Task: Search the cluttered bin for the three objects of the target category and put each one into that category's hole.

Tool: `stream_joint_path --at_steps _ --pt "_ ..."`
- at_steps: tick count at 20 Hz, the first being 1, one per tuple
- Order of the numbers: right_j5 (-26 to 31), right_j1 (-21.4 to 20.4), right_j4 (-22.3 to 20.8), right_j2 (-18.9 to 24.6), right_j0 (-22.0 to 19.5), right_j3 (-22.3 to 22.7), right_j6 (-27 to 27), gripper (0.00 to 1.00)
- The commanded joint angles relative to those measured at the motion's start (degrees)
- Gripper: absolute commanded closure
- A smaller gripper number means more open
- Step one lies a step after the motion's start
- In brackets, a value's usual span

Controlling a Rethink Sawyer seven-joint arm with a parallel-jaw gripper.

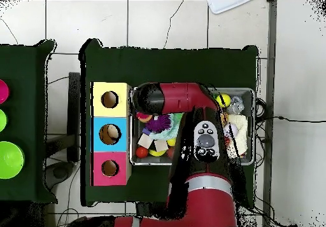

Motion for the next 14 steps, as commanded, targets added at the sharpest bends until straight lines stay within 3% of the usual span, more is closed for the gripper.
stream_joint_path --at_steps 1,14 --pt "4.3 0.8 1.9 5.5 -1.8 3.6 2.8 1.0" --pt "4.9 0.8 2.3 6.5 -2.2 3.1 2.2 1.0"
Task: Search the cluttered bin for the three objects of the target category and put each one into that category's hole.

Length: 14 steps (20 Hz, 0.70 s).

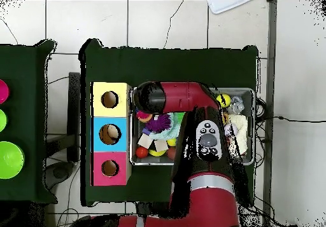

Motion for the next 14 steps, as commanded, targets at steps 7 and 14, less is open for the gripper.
stream_joint_path --at_steps 7,14 --pt "0.8 0.2 1.9 6.1 -2.1 4.8 3.7 0.0" --pt "1.1 0.1 1.5 6.0 -2.1 5.1 3.7 0.0"
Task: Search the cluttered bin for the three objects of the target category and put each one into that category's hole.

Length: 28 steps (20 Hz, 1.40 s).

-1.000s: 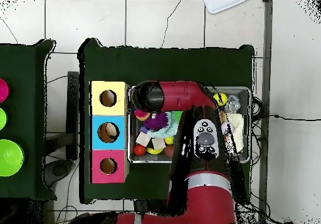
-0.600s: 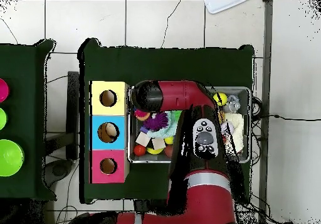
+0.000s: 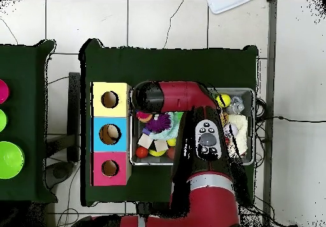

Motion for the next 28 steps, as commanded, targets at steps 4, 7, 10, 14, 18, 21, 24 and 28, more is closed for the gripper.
stream_joint_path --at_steps 4,7,10,14,18,21,24,28 --pt "1.5 0.6 1.0 4.7 -1.7 4.4 3.4 0.0" --pt "2.7 0.6 1.3 4.6 -1.7 4.3 3.4 0.0" --pt "5.8 -0.1 1.7 4.0 -1.2 3.7 3.4 0.0" --pt "8.8 -0.8 1.4 2.4 0.0 3.6 3.9 0.0" --pt "8.5 -0.3 2.3 2.5 -0.4 4.3 4.9 0.0" --pt "8.5 -0.1 2.2 3.3 -0.7 4.7 3.8 0.0" --pt "6.5 0.8 2.4 3.7 -1.0 5.7 4.5 0.0" --pt "6.0 1.2 2.2 3.8 -0.9 5.8 4.5 0.0"
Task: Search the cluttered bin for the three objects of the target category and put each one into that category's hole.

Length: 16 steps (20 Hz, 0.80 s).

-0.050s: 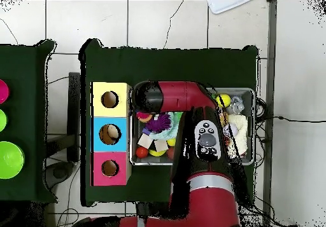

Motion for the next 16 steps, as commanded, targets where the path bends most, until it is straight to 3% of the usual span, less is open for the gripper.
stream_joint_path --at_steps 1,16 --pt "5.4 1.6 1.6 3.6 -0.8 5.4 4.5 0.0" --pt "1.7 2.7 1.1 3.9 -0.4 5.7 5.4 0.0"
